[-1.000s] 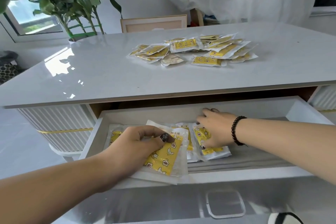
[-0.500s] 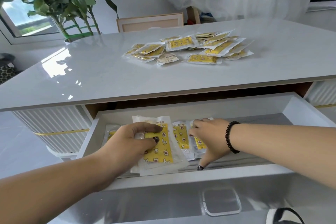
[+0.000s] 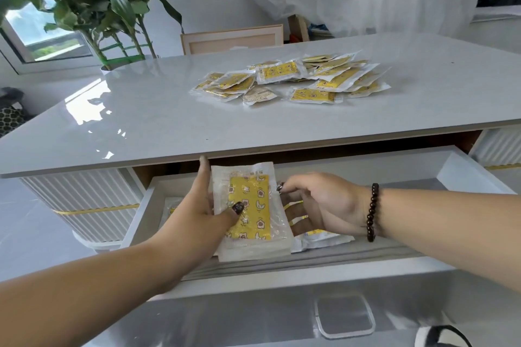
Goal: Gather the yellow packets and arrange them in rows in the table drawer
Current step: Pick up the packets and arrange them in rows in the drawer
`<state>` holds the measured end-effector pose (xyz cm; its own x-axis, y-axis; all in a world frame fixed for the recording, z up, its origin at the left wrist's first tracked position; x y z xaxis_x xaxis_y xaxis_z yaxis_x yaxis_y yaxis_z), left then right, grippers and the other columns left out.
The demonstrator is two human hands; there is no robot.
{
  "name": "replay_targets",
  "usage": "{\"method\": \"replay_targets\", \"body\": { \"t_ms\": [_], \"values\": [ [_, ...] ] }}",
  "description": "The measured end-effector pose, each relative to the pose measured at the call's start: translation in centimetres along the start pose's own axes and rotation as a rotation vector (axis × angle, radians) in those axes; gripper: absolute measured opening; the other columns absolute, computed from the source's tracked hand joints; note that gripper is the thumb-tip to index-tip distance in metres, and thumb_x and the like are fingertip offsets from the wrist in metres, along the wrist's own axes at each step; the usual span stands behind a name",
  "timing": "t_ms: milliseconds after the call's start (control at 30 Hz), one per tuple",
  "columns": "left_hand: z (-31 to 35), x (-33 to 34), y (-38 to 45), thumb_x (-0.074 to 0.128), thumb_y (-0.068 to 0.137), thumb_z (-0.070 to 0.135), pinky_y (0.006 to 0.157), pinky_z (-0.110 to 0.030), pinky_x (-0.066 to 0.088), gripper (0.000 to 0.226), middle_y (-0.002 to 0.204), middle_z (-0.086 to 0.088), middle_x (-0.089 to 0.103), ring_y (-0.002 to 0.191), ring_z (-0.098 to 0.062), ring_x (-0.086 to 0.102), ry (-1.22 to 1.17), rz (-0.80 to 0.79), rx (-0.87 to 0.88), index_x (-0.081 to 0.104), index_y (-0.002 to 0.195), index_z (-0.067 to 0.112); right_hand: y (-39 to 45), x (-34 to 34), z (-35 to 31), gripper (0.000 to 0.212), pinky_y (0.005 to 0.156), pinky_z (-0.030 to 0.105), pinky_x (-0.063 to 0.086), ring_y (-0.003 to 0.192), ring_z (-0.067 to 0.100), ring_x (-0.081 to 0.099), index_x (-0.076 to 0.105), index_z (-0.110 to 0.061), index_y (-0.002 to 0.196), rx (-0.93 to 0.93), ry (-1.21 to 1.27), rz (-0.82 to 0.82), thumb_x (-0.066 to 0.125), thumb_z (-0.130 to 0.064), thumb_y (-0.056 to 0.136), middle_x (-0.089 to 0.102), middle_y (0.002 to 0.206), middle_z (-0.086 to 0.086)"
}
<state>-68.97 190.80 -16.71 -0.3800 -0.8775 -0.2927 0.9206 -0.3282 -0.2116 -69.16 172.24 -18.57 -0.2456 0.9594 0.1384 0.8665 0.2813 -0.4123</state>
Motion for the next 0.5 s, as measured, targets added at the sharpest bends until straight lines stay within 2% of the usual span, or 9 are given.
{"method": "replay_targets", "body": {
  "t_ms": [133, 200, 267, 300, 400, 433, 500],
  "values": [
    [-0.2, 0.6, 0.9, 0.056, 0.095, 0.010, 0.093, -0.049, 0.054, 0.090, 0.102, 0.014, 0.074, 0.097, -0.017, 0.071, 0.049, 0.007, -0.017, -0.008, 0.151, 0.042, 0.1, -0.1, 0.8, 0.017, 0.056, 0.027, 0.053, 0.070, 0.015, 0.064, 0.068, -0.007, 0.100, -0.062, -0.088, 0.162, 0.068, -0.016, 0.085, 0.071, 0.091, 0.008],
    [0.0, 1.4, 1.7, 0.057, 0.095, 0.011, 0.090, -0.049, 0.055, 0.071, 0.100, 0.013, 0.075, 0.095, -0.018, 0.071, 0.089, -0.015, -0.010, 0.017, 0.149, 0.034, 0.2, -0.5, 1.0, 0.019, 0.059, 0.027, 0.056, 0.069, 0.014, 0.067, 0.070, -0.008, 0.097, -0.056, -0.095, 0.201, 0.073, -0.015, 0.080, 0.074, 0.089, 0.007],
    [0.4, 2.5, 2.5, 0.056, 0.094, 0.011, 0.086, -0.052, 0.056, 0.043, 0.099, 0.008, 0.075, 0.093, -0.022, 0.072, 0.135, -0.019, 0.001, 0.044, 0.130, 0.030, 0.1, -1.3, 0.8, 0.016, 0.064, 0.029, 0.059, 0.071, 0.015, 0.070, 0.071, -0.009, 0.094, -0.037, -0.080, 0.216, 0.073, -0.015, 0.080, 0.075, 0.088, 0.006],
    [0.5, 2.9, 3.0, 0.056, 0.093, 0.012, 0.086, -0.054, 0.055, 0.036, 0.100, 0.004, 0.074, 0.094, -0.026, 0.071, 0.153, -0.022, 0.001, 0.049, 0.123, 0.031, 0.1, -2.0, 0.7, 0.016, 0.068, 0.031, 0.059, 0.074, 0.016, 0.070, 0.071, -0.008, 0.095, -0.024, -0.085, 0.226, 0.073, -0.014, 0.080, 0.075, 0.091, 0.007],
    [0.9, 4.4, 4.4, 0.057, 0.091, 0.012, 0.090, -0.052, 0.054, 0.032, 0.103, -0.002, 0.073, 0.098, -0.032, 0.069, 0.136, -0.100, -0.035, 0.052, 0.120, 0.026, 0.0, -4.6, 0.4, 0.026, 0.085, 0.043, 0.054, 0.087, 0.025, 0.068, 0.068, -0.001, 0.105, 0.021, -0.130, 0.266, 0.072, -0.010, 0.081, 0.073, 0.102, 0.015],
    [0.9, 5.0, 4.9, 0.057, 0.093, 0.011, 0.090, -0.046, 0.056, 0.033, 0.104, 0.000, 0.072, 0.099, -0.028, 0.069, 0.125, -0.155, -0.052, 0.052, 0.124, 0.022, -0.1, -5.7, 0.5, 0.026, 0.089, 0.046, 0.054, 0.090, 0.027, 0.068, 0.066, 0.001, 0.106, 0.041, -0.132, 0.278, 0.070, -0.006, 0.081, 0.072, 0.103, 0.016],
    [0.9, 6.1, 5.7, 0.057, 0.094, 0.016, 0.090, -0.036, 0.056, 0.042, 0.111, 0.008, 0.065, 0.105, -0.020, 0.066, 0.244, -0.244, -0.067, 0.046, 0.134, 0.018, -0.2, -8.0, 0.7, 0.022, 0.088, 0.047, 0.054, 0.088, 0.027, 0.069, 0.064, 0.004, 0.106, 0.098, -0.135, 0.305, 0.064, 0.000, 0.084, 0.072, 0.100, 0.017]
  ]
}}
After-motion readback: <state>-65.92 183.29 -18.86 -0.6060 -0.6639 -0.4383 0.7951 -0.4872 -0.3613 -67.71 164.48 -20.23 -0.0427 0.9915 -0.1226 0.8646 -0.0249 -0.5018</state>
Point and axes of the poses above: each hand's wrist, its own y-axis towards the middle knuckle, its own x-axis out of the palm, z = x × y, the point moved 3 cm from there along y, towards the middle knuckle
